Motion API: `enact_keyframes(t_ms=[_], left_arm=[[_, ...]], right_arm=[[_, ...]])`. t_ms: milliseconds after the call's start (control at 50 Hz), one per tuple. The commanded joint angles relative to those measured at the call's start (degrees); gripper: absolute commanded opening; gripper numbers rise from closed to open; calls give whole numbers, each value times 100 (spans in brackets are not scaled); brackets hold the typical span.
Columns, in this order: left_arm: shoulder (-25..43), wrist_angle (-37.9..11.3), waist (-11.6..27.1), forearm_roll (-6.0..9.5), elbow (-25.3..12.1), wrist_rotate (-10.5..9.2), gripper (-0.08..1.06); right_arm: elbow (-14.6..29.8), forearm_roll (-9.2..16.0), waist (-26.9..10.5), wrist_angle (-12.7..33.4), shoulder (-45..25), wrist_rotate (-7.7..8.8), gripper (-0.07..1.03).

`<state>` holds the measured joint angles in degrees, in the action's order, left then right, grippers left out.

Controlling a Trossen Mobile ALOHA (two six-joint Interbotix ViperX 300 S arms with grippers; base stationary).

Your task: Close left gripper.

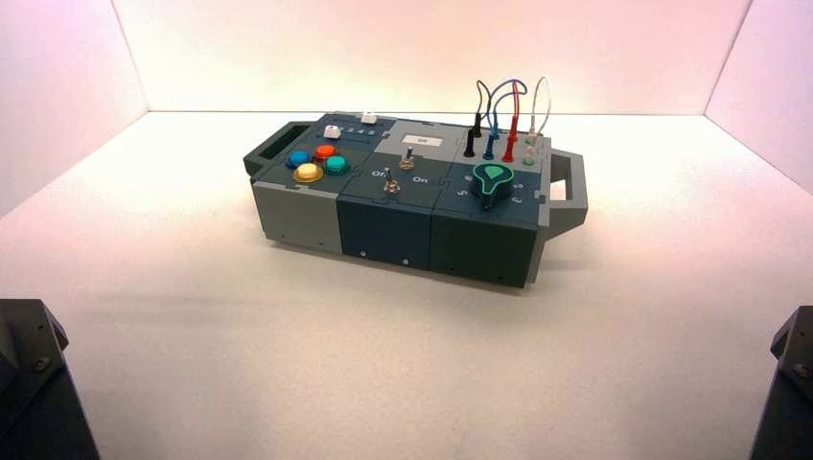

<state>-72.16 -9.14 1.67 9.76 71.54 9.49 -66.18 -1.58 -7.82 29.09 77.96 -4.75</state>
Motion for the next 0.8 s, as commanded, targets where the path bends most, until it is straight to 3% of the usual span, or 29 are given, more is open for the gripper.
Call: enact_keyframes(t_ms=[20, 800], left_arm=[[88, 35, -44, -18, -149, 44, -3], [325, 9, -44, -18, -167, 35, -3]], right_arm=[[97, 18, -18, -62, -97, 9, -2], [97, 18, -18, -79, -281, 18, -2]])
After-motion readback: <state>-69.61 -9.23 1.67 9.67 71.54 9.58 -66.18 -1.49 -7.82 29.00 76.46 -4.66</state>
